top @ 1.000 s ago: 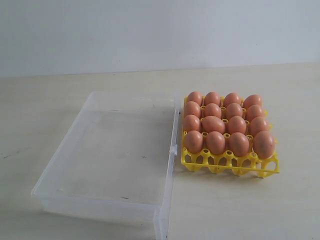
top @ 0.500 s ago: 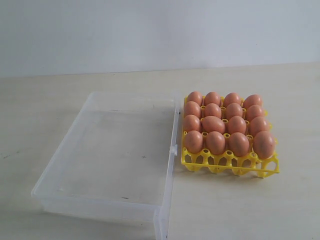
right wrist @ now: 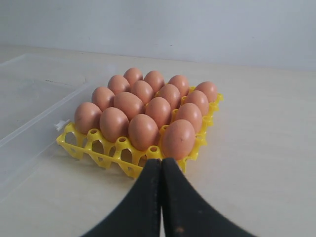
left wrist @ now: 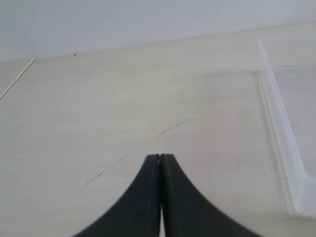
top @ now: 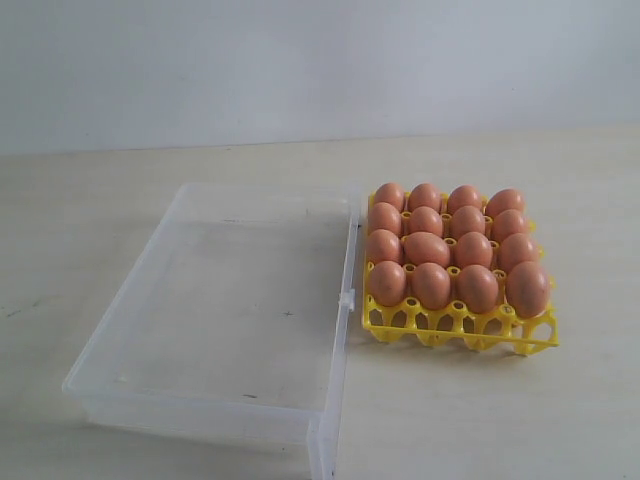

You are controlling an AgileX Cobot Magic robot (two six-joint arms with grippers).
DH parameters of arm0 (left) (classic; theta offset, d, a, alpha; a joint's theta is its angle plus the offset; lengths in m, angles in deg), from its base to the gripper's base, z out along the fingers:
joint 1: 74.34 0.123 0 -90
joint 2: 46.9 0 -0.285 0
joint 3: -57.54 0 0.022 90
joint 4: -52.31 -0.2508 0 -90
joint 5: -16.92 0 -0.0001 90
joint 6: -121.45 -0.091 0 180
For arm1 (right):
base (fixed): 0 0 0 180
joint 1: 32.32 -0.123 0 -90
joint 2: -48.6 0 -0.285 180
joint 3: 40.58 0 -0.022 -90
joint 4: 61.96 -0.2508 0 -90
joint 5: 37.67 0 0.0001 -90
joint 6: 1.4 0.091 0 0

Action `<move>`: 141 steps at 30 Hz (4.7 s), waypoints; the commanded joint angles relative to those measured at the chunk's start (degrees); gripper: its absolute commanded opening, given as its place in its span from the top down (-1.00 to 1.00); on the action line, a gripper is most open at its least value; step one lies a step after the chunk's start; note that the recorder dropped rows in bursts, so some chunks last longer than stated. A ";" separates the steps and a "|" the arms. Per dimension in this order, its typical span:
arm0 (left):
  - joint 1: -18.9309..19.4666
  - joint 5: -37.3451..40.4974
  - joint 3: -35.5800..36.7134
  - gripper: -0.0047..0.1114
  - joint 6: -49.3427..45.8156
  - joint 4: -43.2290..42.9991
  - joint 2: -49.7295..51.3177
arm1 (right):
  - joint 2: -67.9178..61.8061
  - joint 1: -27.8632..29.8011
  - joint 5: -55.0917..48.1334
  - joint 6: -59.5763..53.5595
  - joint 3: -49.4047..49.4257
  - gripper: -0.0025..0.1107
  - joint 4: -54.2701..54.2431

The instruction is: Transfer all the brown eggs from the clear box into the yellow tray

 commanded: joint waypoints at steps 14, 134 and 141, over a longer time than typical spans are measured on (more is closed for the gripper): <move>-0.39 -0.35 -0.23 0.92 0.28 0.12 -0.32 | 0.33 0.32 0.77 0.09 0.23 0.96 -0.85; -0.39 -0.35 -0.23 0.92 0.28 0.12 -0.32 | 0.33 0.32 0.58 4.59 0.23 0.96 -2.39; -0.39 -0.35 -0.23 0.92 0.28 0.12 -0.32 | 0.33 0.32 0.59 4.59 0.23 0.96 -1.40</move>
